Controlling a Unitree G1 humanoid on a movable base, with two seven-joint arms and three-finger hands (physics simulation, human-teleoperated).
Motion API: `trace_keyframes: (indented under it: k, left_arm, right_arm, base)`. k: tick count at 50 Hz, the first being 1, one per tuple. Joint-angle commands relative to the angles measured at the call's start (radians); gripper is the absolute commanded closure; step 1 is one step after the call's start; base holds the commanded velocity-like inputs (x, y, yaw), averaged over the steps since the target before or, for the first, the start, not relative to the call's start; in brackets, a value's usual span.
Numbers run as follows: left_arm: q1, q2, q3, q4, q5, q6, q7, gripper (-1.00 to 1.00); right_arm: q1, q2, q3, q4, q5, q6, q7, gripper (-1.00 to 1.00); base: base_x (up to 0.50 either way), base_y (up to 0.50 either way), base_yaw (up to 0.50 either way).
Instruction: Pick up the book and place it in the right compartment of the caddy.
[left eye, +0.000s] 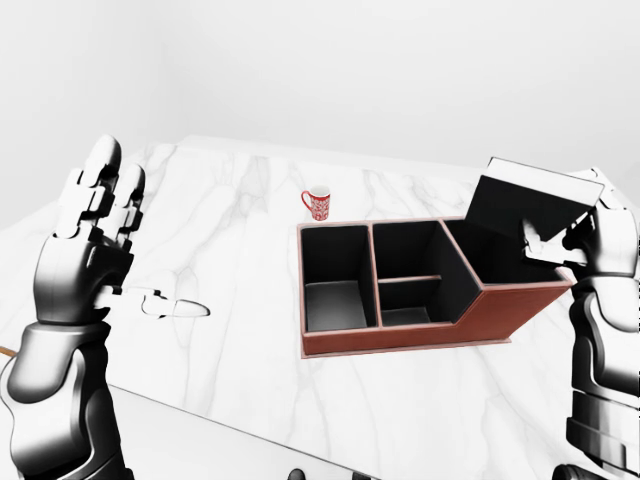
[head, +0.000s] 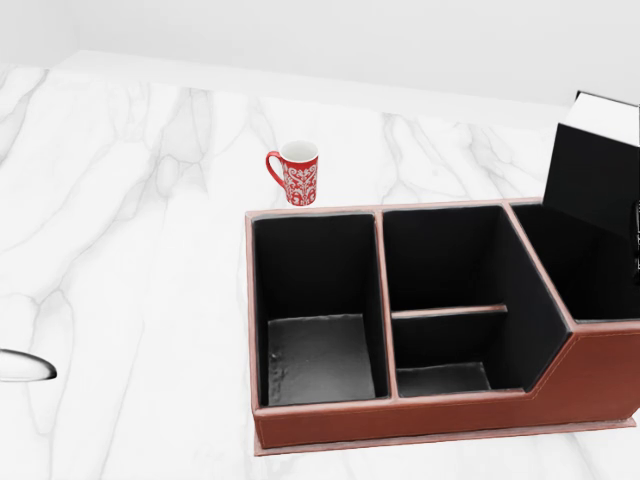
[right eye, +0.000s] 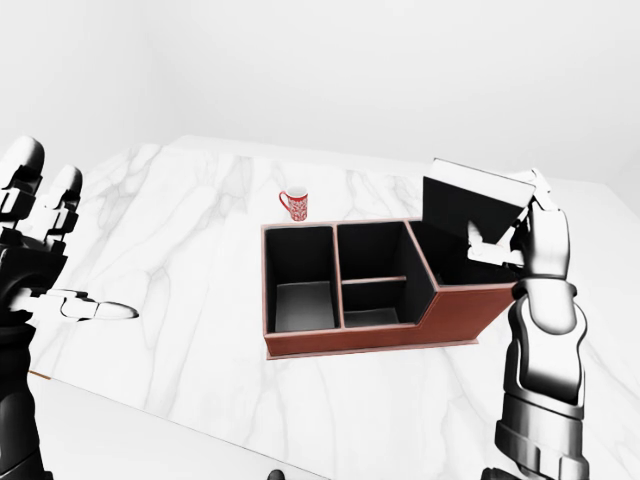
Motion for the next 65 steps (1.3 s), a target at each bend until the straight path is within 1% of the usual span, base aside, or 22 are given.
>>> trace_keyframes:
  k: [1,4,15,21,26,45,50,52,65]
  left_arm:
    - [0.005,0.005,-0.01,0.02,-0.008,0.0,-0.023,-1.0]
    - [0.003,0.008,-0.009,0.02,-0.01,0.0,-0.022,-1.0]
    - [0.003,0.009,-0.008,0.027,-0.011,0.0,-0.022,-1.0]
    - [0.008,0.006,-0.01,0.02,-0.009,0.0,-0.022,-1.0]
    - [0.007,0.006,-0.01,0.025,-0.009,0.0,-0.023,-1.0]
    - [0.009,0.006,-0.006,0.013,-0.01,0.0,-0.025,-1.0]
    - [0.016,0.0,-0.009,0.025,-0.005,0.0,-0.029,-1.0]
    - [0.008,0.007,-0.006,0.02,-0.01,0.0,-0.027,-1.0]
    - [0.009,0.006,-0.007,0.013,-0.011,0.0,-0.025,-1.0]
  right_arm:
    - [0.005,0.011,-0.002,0.053,0.016,0.0,-0.03,1.0]
    - [0.005,0.004,-0.009,-0.015,0.026,0.0,-0.024,1.0]
    - [0.005,0.005,-0.016,0.009,0.059,0.0,0.011,1.0]
    - [0.003,-0.001,-0.019,0.029,0.066,0.0,0.012,1.0]
    - [0.01,0.001,-0.021,-0.005,0.069,0.0,0.007,1.0]
    - [0.011,-0.005,-0.01,0.075,0.039,0.0,0.026,1.0]
    - [0.009,-0.006,-0.005,0.098,0.03,0.0,0.03,1.0]
    - [0.01,-0.006,-0.005,0.101,0.028,0.0,0.031,1.0]
    - [0.009,-0.01,-0.009,0.14,0.022,0.0,0.036,1.0]
  base:
    - [0.0,0.0,0.0]
    - [0.0,0.0,0.0]
    - [0.0,0.0,0.0]
    - [0.0,0.0,0.0]
    - [0.0,0.0,0.0]
    - [0.0,0.0,0.0]
    - [0.0,0.0,0.0]
    - [0.0,0.0,0.0]
    - [0.0,0.0,0.0]
